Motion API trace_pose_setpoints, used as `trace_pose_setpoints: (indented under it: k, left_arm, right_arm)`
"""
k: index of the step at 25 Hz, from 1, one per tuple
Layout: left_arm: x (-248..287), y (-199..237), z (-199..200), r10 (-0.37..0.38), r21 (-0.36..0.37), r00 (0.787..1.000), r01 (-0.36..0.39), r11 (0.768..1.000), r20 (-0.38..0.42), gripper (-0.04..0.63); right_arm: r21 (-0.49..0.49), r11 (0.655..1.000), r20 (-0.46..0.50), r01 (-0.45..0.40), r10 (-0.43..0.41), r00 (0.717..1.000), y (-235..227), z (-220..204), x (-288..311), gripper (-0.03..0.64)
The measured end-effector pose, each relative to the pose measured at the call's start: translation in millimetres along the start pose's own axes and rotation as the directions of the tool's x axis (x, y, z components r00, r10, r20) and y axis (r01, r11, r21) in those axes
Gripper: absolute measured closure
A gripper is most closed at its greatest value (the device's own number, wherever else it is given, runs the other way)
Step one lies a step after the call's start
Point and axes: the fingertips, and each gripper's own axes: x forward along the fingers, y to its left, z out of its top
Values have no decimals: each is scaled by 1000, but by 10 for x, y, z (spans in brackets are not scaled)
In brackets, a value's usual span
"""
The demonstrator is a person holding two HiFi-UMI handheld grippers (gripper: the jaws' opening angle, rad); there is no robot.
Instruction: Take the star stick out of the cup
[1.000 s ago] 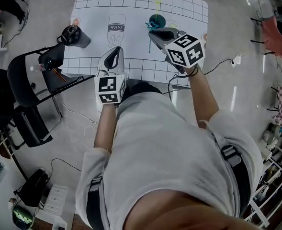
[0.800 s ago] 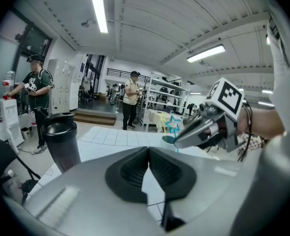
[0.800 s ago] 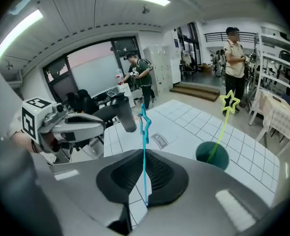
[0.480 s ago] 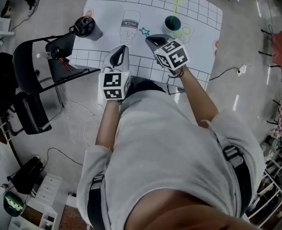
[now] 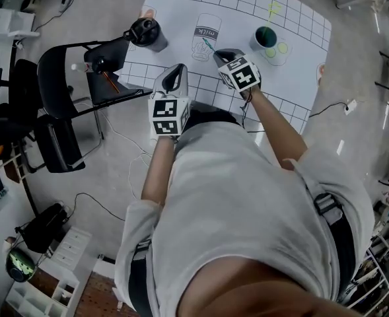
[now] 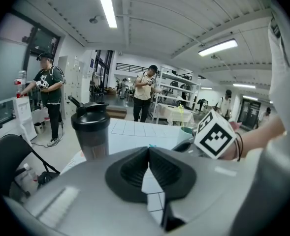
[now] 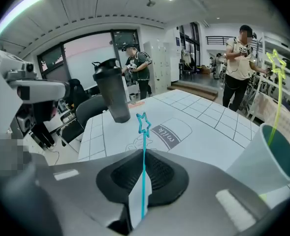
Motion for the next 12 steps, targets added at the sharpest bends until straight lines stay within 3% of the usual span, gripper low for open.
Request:
trace_pose_setpoints:
  k: [7, 12]
  left_arm:
    - [27, 211, 50, -10, 32, 1000, 10, 999, -15, 592]
    - [188, 139, 71, -59, 51, 998, 61, 997, -32, 592]
  right_arm:
    - [35, 999, -25, 38, -37, 999, -17, -30, 244, 600]
    - [73, 997, -12, 39, -38, 999, -59, -38, 265, 595]
